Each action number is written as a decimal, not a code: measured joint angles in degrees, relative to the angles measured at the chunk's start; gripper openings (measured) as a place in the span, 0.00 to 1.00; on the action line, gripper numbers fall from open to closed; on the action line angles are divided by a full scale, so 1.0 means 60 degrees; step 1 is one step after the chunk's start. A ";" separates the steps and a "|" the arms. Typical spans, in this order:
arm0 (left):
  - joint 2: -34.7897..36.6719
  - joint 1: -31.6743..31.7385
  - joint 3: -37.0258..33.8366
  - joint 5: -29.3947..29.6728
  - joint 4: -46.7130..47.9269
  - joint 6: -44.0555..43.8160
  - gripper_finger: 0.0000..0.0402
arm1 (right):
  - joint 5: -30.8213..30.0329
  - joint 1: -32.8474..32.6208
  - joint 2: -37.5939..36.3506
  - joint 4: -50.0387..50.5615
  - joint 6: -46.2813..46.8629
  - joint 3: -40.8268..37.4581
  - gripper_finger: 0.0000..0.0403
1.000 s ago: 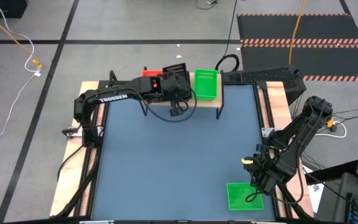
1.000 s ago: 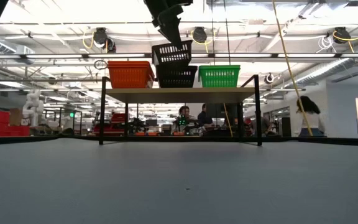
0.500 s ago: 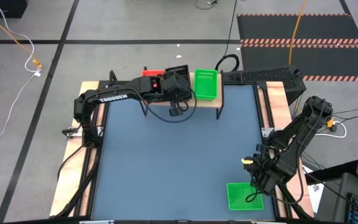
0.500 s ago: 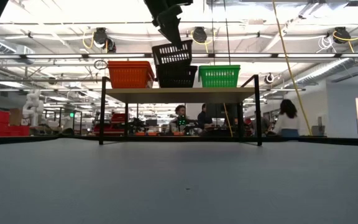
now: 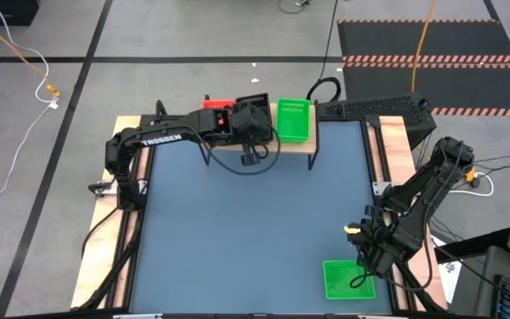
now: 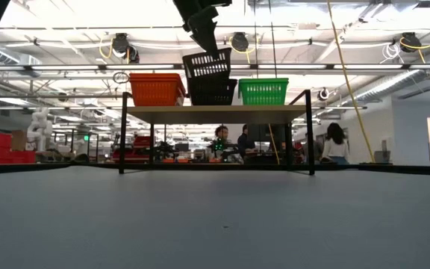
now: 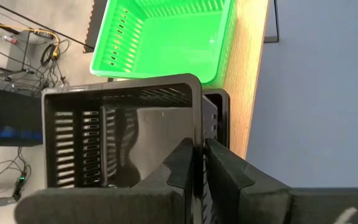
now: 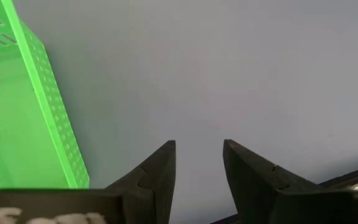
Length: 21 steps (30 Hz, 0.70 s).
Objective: Stack baskets on shelf by color
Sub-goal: Stack the black bin on the other black bins on the shelf
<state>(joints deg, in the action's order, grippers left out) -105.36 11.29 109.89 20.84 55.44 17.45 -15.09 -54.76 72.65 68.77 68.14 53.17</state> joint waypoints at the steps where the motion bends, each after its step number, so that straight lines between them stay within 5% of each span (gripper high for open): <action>1: 0.0000 0.0000 0.0000 0.0000 0.0000 -0.0032 0.10 | 0.0000 0.0000 0.0002 0.0000 0.0000 0.0000 0.32; 5: -0.0023 0.0080 -0.0020 0.0004 -0.0025 -0.0401 0.13 | -0.0007 0.0000 0.0000 -0.0004 0.0019 0.0000 0.32; 15: -0.0076 0.0361 -0.0885 0.0012 -0.0409 -0.0750 0.42 | -0.0011 0.0000 0.0001 -0.0189 0.0018 0.0000 0.32; 21: -0.0075 -0.0026 -0.0516 0.0032 -0.0447 -0.0477 0.50 | 0.0004 -0.0001 0.0001 -0.0178 -0.0038 0.0000 0.32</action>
<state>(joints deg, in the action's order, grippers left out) -105.81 11.13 106.79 21.03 52.76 14.59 -15.07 -54.77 72.66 67.70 67.91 53.17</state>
